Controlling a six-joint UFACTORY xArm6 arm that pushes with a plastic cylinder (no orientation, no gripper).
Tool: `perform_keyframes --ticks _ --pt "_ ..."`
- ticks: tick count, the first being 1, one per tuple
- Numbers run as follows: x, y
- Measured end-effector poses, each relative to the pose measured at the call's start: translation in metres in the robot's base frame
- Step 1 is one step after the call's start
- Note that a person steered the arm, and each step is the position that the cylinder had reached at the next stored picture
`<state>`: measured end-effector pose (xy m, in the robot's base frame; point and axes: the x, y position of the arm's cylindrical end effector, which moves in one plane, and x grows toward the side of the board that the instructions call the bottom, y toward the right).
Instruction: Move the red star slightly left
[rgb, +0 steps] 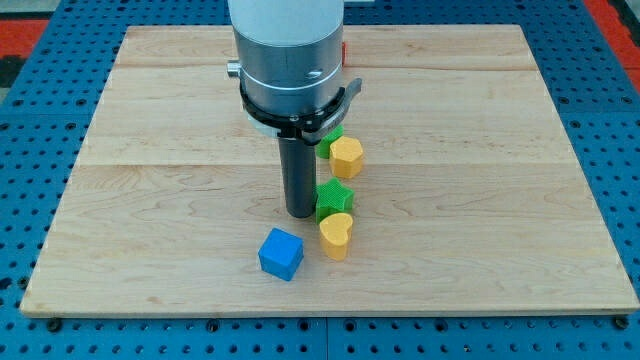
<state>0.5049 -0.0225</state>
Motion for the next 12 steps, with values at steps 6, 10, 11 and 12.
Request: perform_keyframes --ticks 6,10,11,12 --pt "0.083 -0.066" --pt "0.083 0.115" --pt "0.023 0.123" --pt "-0.031 0.12"
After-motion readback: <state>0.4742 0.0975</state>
